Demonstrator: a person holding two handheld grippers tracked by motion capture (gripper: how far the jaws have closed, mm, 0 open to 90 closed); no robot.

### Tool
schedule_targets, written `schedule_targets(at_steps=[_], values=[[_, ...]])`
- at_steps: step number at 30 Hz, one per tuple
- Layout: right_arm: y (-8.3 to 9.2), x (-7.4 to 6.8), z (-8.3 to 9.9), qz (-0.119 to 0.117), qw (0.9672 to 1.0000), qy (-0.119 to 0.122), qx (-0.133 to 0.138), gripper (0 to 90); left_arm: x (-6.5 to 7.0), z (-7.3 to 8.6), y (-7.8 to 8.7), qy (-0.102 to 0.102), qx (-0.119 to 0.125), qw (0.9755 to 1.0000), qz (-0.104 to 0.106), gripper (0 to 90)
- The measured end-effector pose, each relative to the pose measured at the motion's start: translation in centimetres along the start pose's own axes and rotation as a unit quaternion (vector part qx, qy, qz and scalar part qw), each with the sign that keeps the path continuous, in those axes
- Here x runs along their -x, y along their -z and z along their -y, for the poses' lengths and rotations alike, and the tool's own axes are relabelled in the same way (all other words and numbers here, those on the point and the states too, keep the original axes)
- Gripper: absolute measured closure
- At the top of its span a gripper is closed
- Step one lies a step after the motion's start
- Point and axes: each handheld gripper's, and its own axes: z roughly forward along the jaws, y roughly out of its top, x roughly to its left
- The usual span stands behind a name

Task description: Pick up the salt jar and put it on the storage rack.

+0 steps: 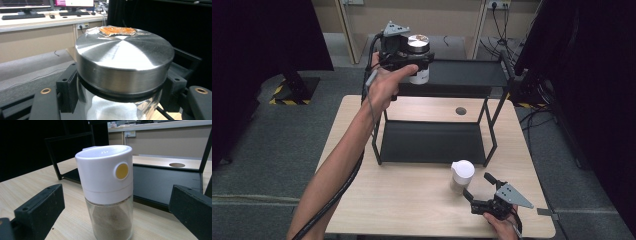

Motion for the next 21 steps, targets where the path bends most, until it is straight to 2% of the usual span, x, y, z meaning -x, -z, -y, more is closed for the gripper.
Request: schedule_targets(at_steps=[8, 21], values=[[0.0, 0.0, 0.0, -0.001, 1.0000, 0.000, 0.000, 0.4, -0.1, 0.2, -2.0, 0.007, 0.004, 0.9990, -0.044, 30.6], [0.0, 0.0, 0.0, -0.002, 1.0000, 0.001, 0.002, 0.4, -0.3, 1.0, -3.6, 0.012, 0.007, 0.9971, -0.074, 30.6]])
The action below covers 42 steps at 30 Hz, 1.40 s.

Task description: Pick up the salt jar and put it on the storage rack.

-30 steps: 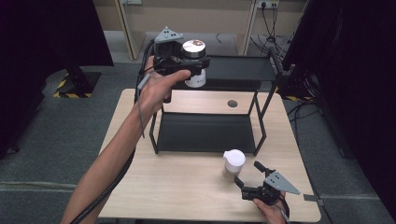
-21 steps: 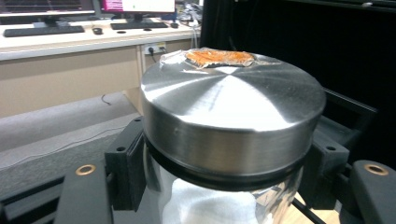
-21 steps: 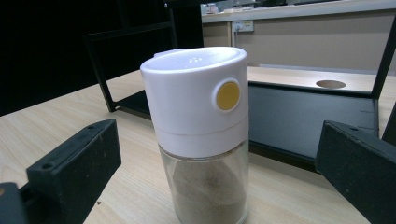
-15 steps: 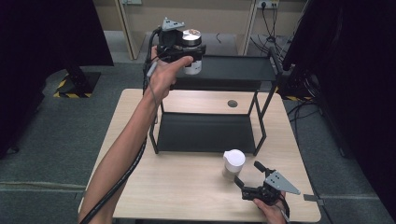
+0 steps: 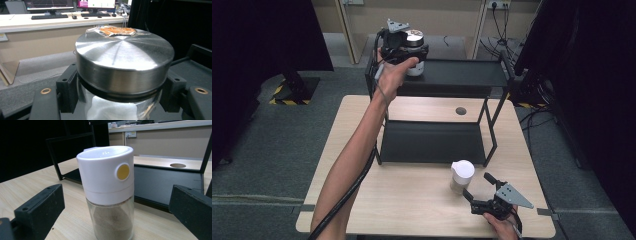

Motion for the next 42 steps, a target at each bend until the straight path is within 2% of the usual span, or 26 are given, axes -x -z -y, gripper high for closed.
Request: schedule_targets(at_steps=[8, 14, 15, 18, 20, 23, 30, 37, 38, 42], values=[[0.0, 0.0, 0.0, -0.001, 1.0000, -0.001, -0.001, 0.4, -0.2, 0.8, -0.6, -0.003, 0.003, 0.9999, -0.009, 30.6], [-0.1, 0.0, 0.0, -0.001, 1.0000, -0.001, -0.001, 0.4, 0.1, 1.1, -0.7, -0.004, 0.007, 0.9999, -0.015, 30.3], [-0.1, 0.0, 0.0, -0.001, 1.0000, -0.001, -0.002, 0.4, 0.2, 1.2, -0.7, -0.006, 0.015, 0.9997, -0.018, 28.2], [-0.1, 0.0, 0.0, -0.002, 1.0000, -0.002, -0.003, 0.4, 0.3, 1.1, -0.5, 0.003, 0.020, 0.9996, -0.020, 12.8], [-0.1, 0.0, 0.0, -0.002, 1.0000, -0.001, -0.003, 0.4, 0.6, 1.0, -0.4, 0.000, 0.020, 0.9994, -0.028, 6.2], [-0.1, 0.0, 0.0, -0.002, 1.0000, -0.003, -0.003, 0.4, 0.9, 0.8, -0.2, 0.006, 0.016, 0.9993, -0.032, 0.1], [-0.1, 0.0, 0.0, -0.002, 1.0000, -0.004, -0.003, 0.4, 1.3, 0.4, 0.2, 0.014, 0.009, 0.9992, -0.038, 0.0], [-0.1, 0.0, 0.0, -0.001, 1.0000, -0.005, -0.002, 0.4, 1.8, 0.8, 1.1, 0.020, 0.009, 0.9987, -0.045, 0.0], [-0.1, 0.0, 0.0, -0.001, 1.0000, -0.005, -0.002, 0.4, 1.6, 1.0, 1.2, 0.012, 0.015, 0.9989, -0.043, 0.0], [-0.1, -0.1, 0.0, -0.001, 1.0000, -0.003, -0.002, 0.4, 1.8, 1.4, 1.9, 0.020, 0.016, 0.9990, -0.036, 0.0]])
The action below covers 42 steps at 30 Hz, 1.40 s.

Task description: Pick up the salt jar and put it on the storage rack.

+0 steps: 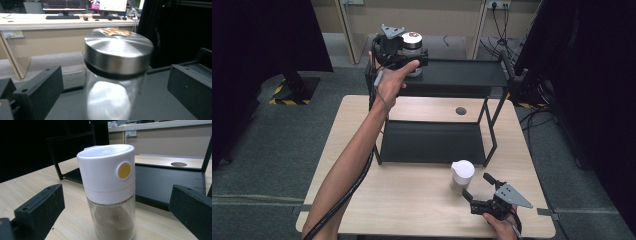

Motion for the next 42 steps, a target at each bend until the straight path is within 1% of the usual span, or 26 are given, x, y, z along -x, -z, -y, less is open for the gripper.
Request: schedule_targets(at_steps=[1, 3, 5, 11, 14, 18, 22, 26, 28, 30, 31, 35, 37, 42], values=[[0.0, 0.0, 0.0, 0.000, 1.0000, 0.000, 0.000, 0.4, 0.1, 0.1, 0.2, 0.004, -0.002, 1.0000, 0.003, 0.0], [0.0, 0.0, 0.0, 0.000, 1.0000, 0.001, 0.000, 0.4, 0.0, 0.3, 0.5, 0.002, -0.001, 1.0000, 0.007, 0.0], [0.0, 0.0, 0.0, 0.001, 1.0000, -0.001, 0.000, 0.4, 0.1, 0.5, 1.0, 0.006, -0.003, 0.9999, 0.011, 0.0], [0.0, 0.0, 0.0, 0.000, 1.0000, 0.001, 0.000, 0.4, 0.1, 1.3, 2.4, -0.002, 0.003, 0.9998, 0.022, 0.0], [0.0, 0.0, 0.0, 0.000, 1.0000, 0.000, 0.000, 0.4, -0.2, 2.0, 3.3, 0.004, 0.009, 0.9993, 0.037, 0.0], [0.0, 0.0, 0.0, 0.001, 1.0000, 0.000, 0.001, 0.4, -0.3, 3.1, 4.3, -0.001, 0.013, 0.9985, 0.054, 0.0], [0.0, -0.1, 0.0, 0.000, 1.0000, 0.000, -0.001, 0.4, -0.6, 4.3, 5.2, 0.000, 0.017, 0.9969, 0.077, 0.0], [0.0, -0.1, 0.0, 0.000, 1.0000, 0.000, 0.000, 0.4, -0.6, 5.5, 6.1, -0.003, 0.026, 0.9955, 0.091, 0.0], [0.0, -0.1, 0.0, 0.000, 1.0000, 0.000, 0.000, 0.4, -0.6, 6.2, 6.6, -0.006, 0.027, 0.9944, 0.102, 0.0], [0.0, -0.1, 0.0, 0.000, 1.0000, 0.000, 0.000, 0.4, -0.6, 6.8, 6.9, -0.009, 0.027, 0.9937, 0.109, 0.0], [0.0, -0.1, 0.0, 0.000, 1.0000, 0.000, -0.001, 0.4, -0.6, 7.0, 7.1, -0.014, 0.026, 0.9932, 0.112, 0.0], [0.0, -0.1, 0.0, -0.001, 1.0000, 0.001, 0.000, 0.4, -0.9, 8.5, 7.8, -0.016, 0.029, 0.9906, 0.133, 0.0], [0.0, -0.1, 0.0, -0.001, 1.0000, 0.000, -0.001, 0.4, -0.8, 9.2, 8.2, -0.020, 0.033, 0.9896, 0.139, 0.0], [-0.1, -0.1, 0.0, -0.002, 1.0000, 0.000, -0.002, 0.4, -1.1, 11.0, 8.9, -0.022, 0.033, 0.9857, 0.164, 0.0]])
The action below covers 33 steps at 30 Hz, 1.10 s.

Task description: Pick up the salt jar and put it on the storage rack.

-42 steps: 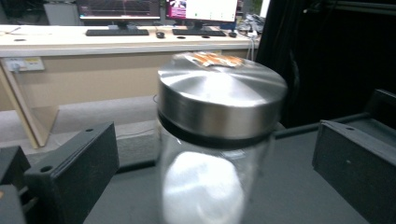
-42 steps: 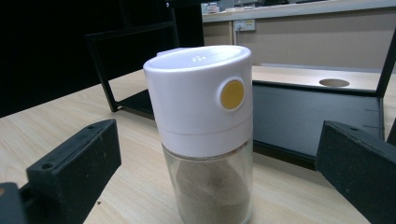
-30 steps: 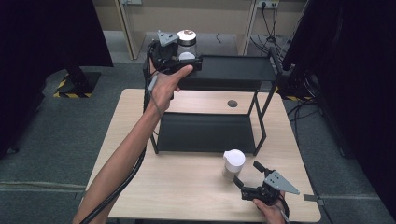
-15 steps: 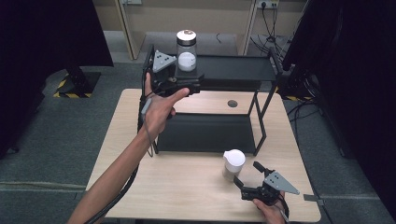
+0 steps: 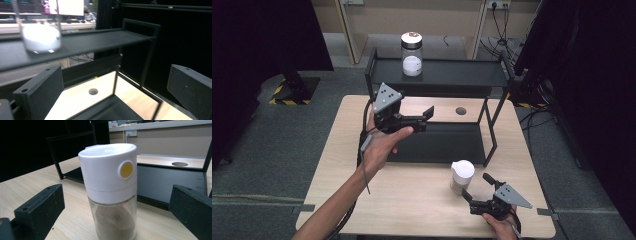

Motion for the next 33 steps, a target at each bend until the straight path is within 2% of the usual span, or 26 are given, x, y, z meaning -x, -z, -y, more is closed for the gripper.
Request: schedule_targets(at_steps=[8, 10, 13, 16, 28, 33], values=[[-0.1, 0.0, 0.0, -0.001, 1.0000, -0.001, -0.001, 0.4, 0.4, 2.9, 0.8, -0.010, 0.006, 0.9996, 0.024, 0.0], [-0.1, 0.0, 0.0, -0.001, 1.0000, 0.000, -0.001, 0.4, 0.3, 3.7, 1.0, -0.003, 0.003, 0.9994, 0.033, 0.0], [-0.1, 0.0, 0.0, -0.002, 1.0000, 0.000, -0.001, 0.4, 0.6, 4.7, 1.2, -0.016, 0.002, 0.9993, 0.032, 0.0], [-0.1, 0.0, 0.0, -0.002, 1.0000, 0.001, -0.001, 0.4, 0.6, 5.6, 1.4, -0.014, 0.005, 0.9991, 0.039, 0.0], [-0.1, 0.0, 0.0, -0.002, 1.0000, 0.001, -0.001, 0.4, 1.3, 9.4, 2.0, -0.038, 0.005, 0.9978, 0.054, 0.0], [-0.1, 0.0, 0.0, -0.002, 1.0000, 0.001, -0.001, 0.4, 1.4, 11.3, 2.3, -0.030, 0.010, 0.9978, 0.057, 0.0]])
